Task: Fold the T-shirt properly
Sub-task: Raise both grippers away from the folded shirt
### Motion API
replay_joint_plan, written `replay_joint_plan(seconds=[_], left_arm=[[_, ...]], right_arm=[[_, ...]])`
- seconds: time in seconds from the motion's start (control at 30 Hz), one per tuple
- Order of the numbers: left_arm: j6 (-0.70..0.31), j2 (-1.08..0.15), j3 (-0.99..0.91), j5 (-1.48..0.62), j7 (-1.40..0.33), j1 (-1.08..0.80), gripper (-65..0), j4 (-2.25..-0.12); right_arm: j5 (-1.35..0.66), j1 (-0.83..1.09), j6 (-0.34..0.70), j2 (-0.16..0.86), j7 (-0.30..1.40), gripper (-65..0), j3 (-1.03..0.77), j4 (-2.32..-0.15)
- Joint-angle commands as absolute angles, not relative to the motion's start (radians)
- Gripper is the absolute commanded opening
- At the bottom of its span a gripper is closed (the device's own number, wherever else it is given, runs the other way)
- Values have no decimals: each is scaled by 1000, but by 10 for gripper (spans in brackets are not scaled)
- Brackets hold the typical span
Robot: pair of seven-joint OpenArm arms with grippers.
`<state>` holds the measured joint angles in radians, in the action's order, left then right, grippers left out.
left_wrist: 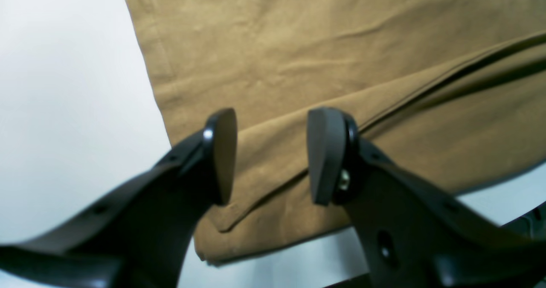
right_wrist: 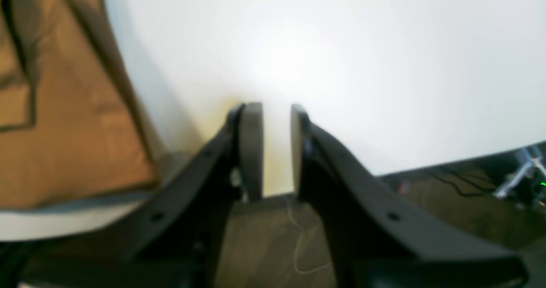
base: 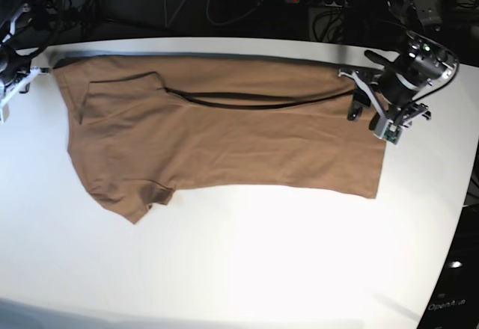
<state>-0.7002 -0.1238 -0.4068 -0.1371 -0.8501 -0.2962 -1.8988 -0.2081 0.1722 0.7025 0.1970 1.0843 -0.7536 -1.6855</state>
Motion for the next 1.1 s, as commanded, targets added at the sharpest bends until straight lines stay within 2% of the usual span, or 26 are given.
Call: replay_joint_plan(seconds=[0.0, 0.37, 0.6, 0.67, 0.93, 1.07], left_arm=[[-698, -133, -407, -148, -831, -294, -381, -1919], [-698, -133, -407, -156, -831, -298, -381, -1919], [-698, -131, -406, -157, -831, -289, -381, -1917], [-698, -131, -406, -157, -831, -289, -381, -1917], [-698, -131, -406, -157, -831, -289, -381, -1917], [-698, -131, -406, -157, -831, -288, -381, -1917]], right_arm=[[-208, 171, 698, 214, 1082, -534, -766, -1685], [-208, 165, 698, 225, 1082, -528, -797, -1586], [-208, 171, 698, 269, 1079, -521, -662, -1586], [-208, 170, 698, 269, 1078, -493, -656, -1587], [-209, 166, 698, 268, 1076, -309, -621, -1595], [-208, 162, 698, 271, 1079, -248, -628, -1595]])
